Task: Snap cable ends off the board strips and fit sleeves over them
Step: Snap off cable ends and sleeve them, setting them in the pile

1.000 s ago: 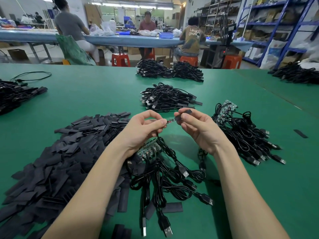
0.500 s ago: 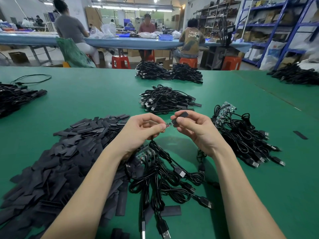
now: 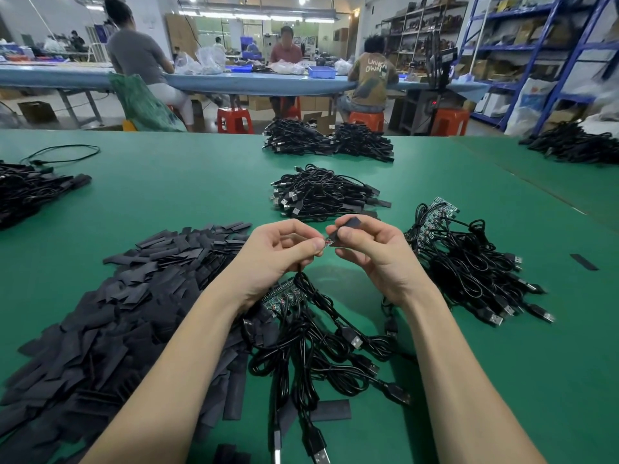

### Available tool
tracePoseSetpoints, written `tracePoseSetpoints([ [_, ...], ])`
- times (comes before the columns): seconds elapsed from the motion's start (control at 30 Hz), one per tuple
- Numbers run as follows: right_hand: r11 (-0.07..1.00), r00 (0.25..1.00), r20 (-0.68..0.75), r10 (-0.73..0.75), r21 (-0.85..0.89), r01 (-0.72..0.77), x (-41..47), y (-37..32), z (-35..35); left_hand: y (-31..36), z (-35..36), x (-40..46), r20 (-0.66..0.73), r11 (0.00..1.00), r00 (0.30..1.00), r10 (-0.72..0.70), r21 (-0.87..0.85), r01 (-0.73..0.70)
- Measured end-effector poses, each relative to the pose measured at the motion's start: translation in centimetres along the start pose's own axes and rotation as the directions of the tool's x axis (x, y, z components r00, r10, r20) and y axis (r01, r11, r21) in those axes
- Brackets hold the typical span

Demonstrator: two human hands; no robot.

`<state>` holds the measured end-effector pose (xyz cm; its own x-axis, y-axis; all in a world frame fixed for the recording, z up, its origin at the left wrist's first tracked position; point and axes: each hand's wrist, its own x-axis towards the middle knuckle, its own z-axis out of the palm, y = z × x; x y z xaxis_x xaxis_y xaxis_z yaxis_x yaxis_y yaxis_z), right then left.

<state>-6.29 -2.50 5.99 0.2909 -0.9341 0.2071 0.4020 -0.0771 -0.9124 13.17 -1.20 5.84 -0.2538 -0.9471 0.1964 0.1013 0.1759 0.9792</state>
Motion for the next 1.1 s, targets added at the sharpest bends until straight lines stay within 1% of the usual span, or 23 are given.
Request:
tracePoseSetpoints([
  [0.07,1.000,0.999,-0.040,0.000,-0.007,0.000,0.1,0.2,0.1,-0.1,0.1,0.2,-0.035,0.999,0.999,0.021,0.026,-0.020],
  [0.2,0.994,0.986,-0.168,0.015,0.106,0.003,0.4,0.9,0.5,-0.4,0.6,0.4,-0.125,0.987,0.985,0.116,0.129,-0.099],
  [0.33,0.987,0.973,-0.224,0.060,0.160,-0.024,0.7,0.7,0.1,-0.6,0.5,0.4,-0.140,0.966,0.974,0.176,0.213,-0.144],
  [0.5,0.990,0.979,-0.196,0.062,0.139,-0.035,0.9,0.7,0.0,-0.8,0.5,0.3,-0.143,0.953,0.970,0.195,0.261,-0.153],
  [0.6,0.998,0.991,-0.128,0.044,0.042,-0.039,0.8,0.7,0.2,-0.8,0.5,0.3,-0.134,0.953,0.970,0.202,0.256,-0.163],
  [0.67,0.999,0.993,-0.109,0.040,0.019,-0.038,0.7,0.8,0.4,-0.7,0.6,0.4,-0.130,0.952,0.968,0.214,0.252,-0.176],
  [0.83,0.991,0.986,-0.151,0.076,0.125,-0.058,1.1,1.4,0.9,-0.7,0.6,0.5,-0.135,0.950,0.960,0.245,0.234,-0.209],
  [0.97,0.987,0.983,-0.146,0.107,0.137,-0.087,1.1,1.6,1.0,-0.9,0.6,0.5,-0.147,0.949,0.957,0.251,0.232,-0.213],
  [1.1,0.988,0.983,-0.148,0.105,0.132,-0.085,1.0,1.6,0.8,-0.7,0.8,0.3,-0.141,0.956,0.959,0.244,0.203,-0.213],
])
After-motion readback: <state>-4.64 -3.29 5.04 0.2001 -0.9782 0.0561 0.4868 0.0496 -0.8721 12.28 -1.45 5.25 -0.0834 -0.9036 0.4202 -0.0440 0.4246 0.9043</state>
